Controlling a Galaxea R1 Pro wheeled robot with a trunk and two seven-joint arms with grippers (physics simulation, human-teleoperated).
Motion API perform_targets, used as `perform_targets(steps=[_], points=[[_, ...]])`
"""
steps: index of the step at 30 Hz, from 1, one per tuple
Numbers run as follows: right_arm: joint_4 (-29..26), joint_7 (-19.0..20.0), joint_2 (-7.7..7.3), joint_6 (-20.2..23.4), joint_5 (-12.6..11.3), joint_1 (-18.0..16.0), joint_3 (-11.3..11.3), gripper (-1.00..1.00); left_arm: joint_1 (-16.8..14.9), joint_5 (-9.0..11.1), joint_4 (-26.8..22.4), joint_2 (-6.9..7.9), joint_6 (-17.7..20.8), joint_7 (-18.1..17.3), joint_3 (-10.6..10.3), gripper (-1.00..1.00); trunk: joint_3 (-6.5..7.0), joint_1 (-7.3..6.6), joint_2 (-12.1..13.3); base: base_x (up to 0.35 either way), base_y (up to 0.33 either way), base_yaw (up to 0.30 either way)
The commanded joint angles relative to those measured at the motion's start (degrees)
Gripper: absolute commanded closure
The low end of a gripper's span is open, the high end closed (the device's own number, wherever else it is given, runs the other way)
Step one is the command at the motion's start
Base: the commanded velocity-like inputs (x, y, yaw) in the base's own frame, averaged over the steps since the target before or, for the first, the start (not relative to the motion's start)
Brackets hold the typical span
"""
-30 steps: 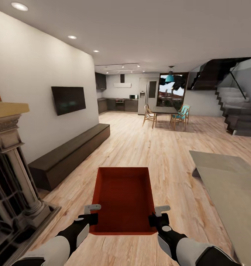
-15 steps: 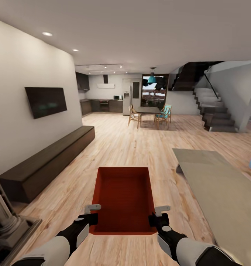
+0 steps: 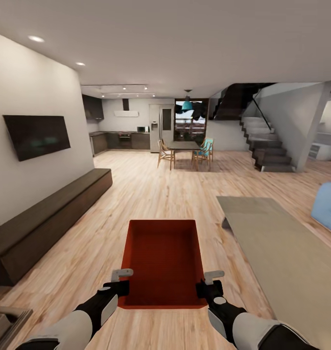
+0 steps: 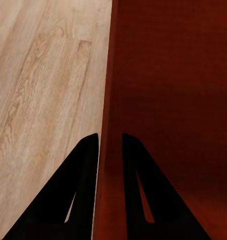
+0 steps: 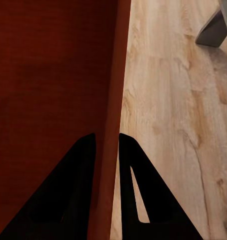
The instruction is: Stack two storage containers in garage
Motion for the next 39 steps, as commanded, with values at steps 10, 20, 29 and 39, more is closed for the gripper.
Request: perform_targets(steps=[10,20,29,39], points=[[-0.7,-0.4,0.18,-0.1,-0.6,-0.1,-0.6,1.0,0.0,0.1,-0.1,-0.08,0.3,0.5,-0.8,1.0,-0.08,0.04,-0.1,0.321,0.0,-0.001],[-0.7,-0.4,0.18,-0.1,-0.6,-0.1,-0.6,1.0,0.0,0.1,-0.1,-0.05,0.3,0.5,-0.8,1.0,-0.08,0.04,-0.1,0.321,0.0,0.0],[-0.7,-0.4,0.18,-0.1,-0.6,-0.1,-0.6,1.0,0.0,0.2,-0.1,-0.04,0.3,0.5,-0.8,1.0,-0.08,0.04,-0.1,0.321,0.0,0.0],[-0.7,-0.4,0.18,-0.1,-0.6,-0.1,-0.6,1.0,0.0,0.3,-0.1,-0.04,0.3,0.5,-0.7,1.0,-0.08,0.04,-0.1,0.321,0.0,0.0]])
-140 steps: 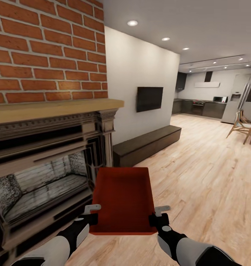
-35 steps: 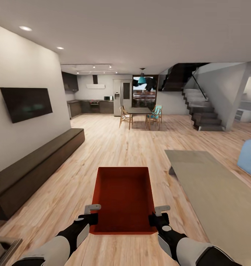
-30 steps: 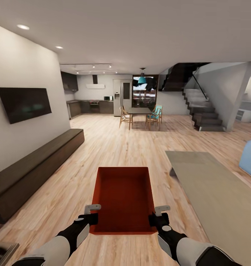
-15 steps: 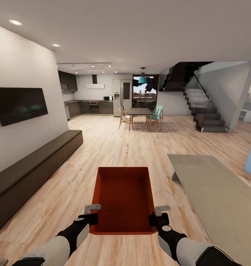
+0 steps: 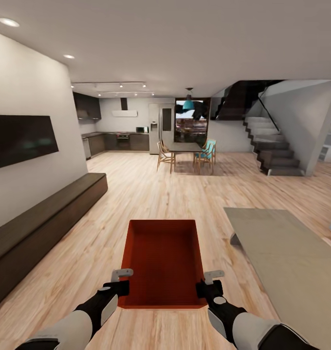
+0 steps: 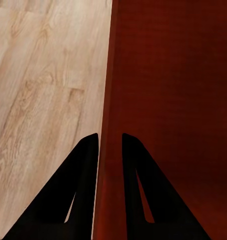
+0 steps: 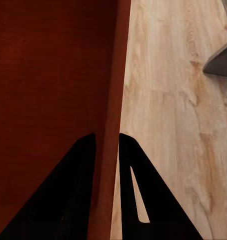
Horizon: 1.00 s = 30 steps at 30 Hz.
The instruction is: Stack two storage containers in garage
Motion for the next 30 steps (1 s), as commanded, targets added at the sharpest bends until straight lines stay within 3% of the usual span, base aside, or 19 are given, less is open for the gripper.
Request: perform_targets(steps=[1,30], points=[[-0.6,-0.4,0.16,-0.2,-0.5,-0.1,-0.8,1.0,0.0,0.0,-0.1,-0.08,0.3,0.5,-0.6,1.0,-0.08,0.04,-0.1,0.321,0.0,0.0],[-0.6,-0.4,0.16,-0.3,-0.5,-0.1,-0.7,1.0,0.0,0.2,-0.1,-0.08,0.3,0.5,-0.6,1.0,-0.08,0.04,-0.1,0.321,0.0,0.0]])
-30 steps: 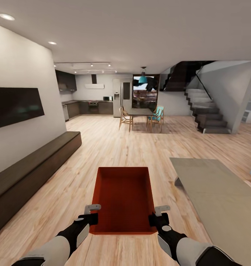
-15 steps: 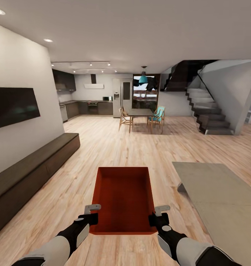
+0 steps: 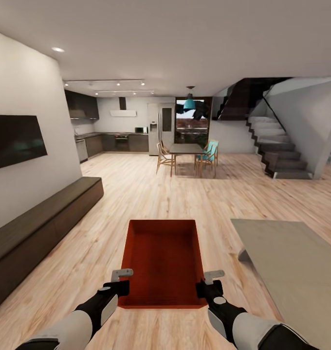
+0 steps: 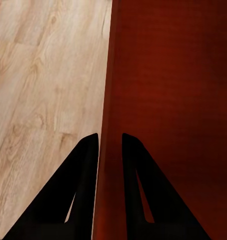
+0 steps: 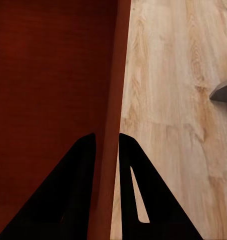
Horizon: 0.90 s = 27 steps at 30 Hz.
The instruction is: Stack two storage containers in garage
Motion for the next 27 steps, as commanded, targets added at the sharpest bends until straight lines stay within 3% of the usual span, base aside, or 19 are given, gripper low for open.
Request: perform_targets(steps=[1,27], points=[[-0.7,-0.4,0.16,-0.2,-0.5,-0.1,-0.7,1.0,0.0,0.1,-0.1,-0.08,0.3,0.5,-0.4,1.0,-0.08,0.04,-0.1,0.321,0.0,0.0],[-0.7,-0.4,0.16,-0.2,-0.5,-0.1,-0.7,1.0,0.0,0.1,-0.1,-0.07,0.3,0.5,-0.5,1.0,-0.08,0.04,-0.1,0.321,0.0,0.0]])
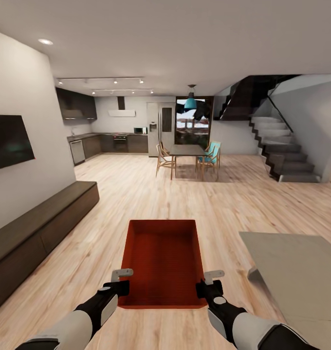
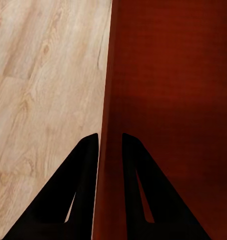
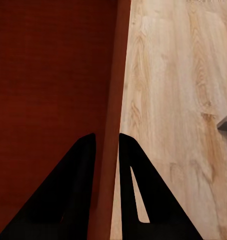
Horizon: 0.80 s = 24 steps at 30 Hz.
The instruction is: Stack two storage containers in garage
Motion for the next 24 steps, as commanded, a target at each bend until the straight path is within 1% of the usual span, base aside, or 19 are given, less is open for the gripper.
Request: perform_targets(steps=[1,24], points=[[-0.7,-0.4,0.14,-0.2,-0.5,-0.1,-0.7,1.0,0.0,0.1,-0.1,-0.08,0.3,0.5,-0.4,1.0,-0.08,0.04,-0.1,0.321,0.0,0.0],[-0.7,-0.4,0.14,-0.2,-0.5,-0.1,-0.8,1.0,0.0,0.1,-0.1,-0.08,0.3,0.4,-0.4,1.0,-0.08,0.04,-0.1,0.321,0.0,0.0]])
